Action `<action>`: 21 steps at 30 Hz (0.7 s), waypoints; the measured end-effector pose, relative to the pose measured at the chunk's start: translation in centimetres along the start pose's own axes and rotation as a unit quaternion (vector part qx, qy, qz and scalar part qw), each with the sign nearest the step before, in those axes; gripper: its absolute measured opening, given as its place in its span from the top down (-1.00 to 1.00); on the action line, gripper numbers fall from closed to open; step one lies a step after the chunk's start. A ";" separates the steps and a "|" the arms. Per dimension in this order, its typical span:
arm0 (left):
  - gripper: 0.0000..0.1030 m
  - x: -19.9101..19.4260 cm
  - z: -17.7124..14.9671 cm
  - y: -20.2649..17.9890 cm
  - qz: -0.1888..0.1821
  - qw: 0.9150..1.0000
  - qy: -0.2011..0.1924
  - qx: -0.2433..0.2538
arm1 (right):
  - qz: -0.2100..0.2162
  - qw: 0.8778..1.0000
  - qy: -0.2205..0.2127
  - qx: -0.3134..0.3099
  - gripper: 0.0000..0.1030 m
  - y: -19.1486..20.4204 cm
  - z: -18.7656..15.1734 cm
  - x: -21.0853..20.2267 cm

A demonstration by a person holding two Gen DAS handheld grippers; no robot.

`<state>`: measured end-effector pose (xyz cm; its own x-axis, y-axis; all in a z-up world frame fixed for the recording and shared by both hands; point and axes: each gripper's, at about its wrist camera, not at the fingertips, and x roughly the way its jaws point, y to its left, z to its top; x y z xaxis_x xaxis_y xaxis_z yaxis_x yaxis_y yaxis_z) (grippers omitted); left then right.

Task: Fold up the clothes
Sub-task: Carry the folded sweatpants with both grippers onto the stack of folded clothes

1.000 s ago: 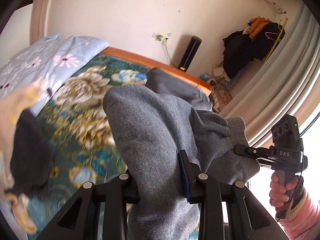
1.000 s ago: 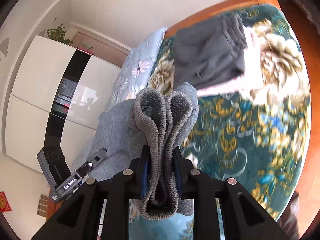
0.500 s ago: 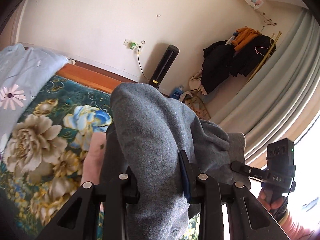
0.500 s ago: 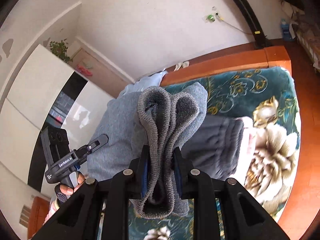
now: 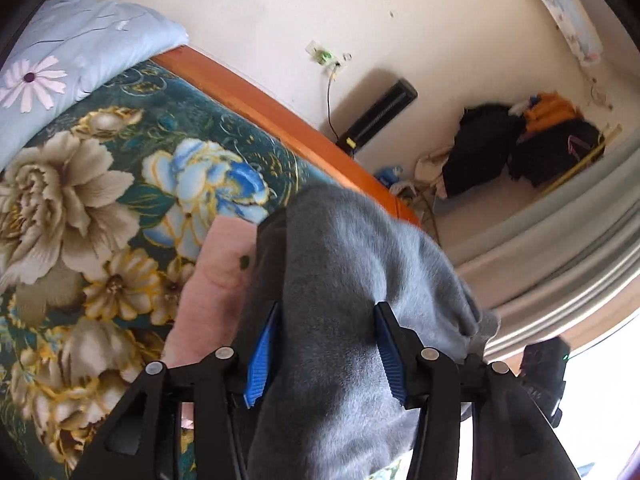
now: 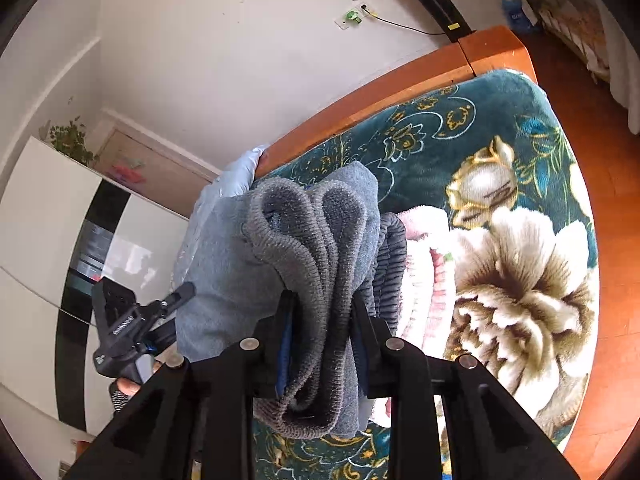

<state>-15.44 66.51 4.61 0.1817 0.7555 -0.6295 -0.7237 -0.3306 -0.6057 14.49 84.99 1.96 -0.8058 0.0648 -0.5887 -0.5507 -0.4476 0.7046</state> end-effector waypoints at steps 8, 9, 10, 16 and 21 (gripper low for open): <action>-0.12 -3.7 -1.2 -2.2 -0.004 0.998 -0.027 0.048 | -0.083 0.992 -0.043 -0.086 0.46 2.3 0.8 -3.9; -0.12 -4.2 -1.3 -2.4 -0.004 0.998 -0.031 0.054 | -0.084 0.990 -0.049 -0.100 0.46 3.0 0.9 -4.2; -0.12 -4.0 -1.5 -2.8 0.003 0.997 -0.028 0.067 | -0.082 0.989 -0.049 -0.115 0.46 3.9 0.9 -3.9; -0.15 0.3 -2.6 -3.8 0.080 0.990 0.008 0.116 | -0.082 0.980 -0.029 -0.178 0.46 6.8 0.8 -0.4; -0.15 0.1 -3.5 -4.0 0.088 0.990 0.005 0.115 | -0.091 0.984 -0.025 -0.154 0.46 5.6 0.7 0.9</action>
<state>-10.18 65.91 5.30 0.0452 0.6922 -0.7203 -0.8764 -0.3186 -0.3612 10.51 83.10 5.66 -0.7142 0.2084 -0.6682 -0.6001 -0.6736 0.4314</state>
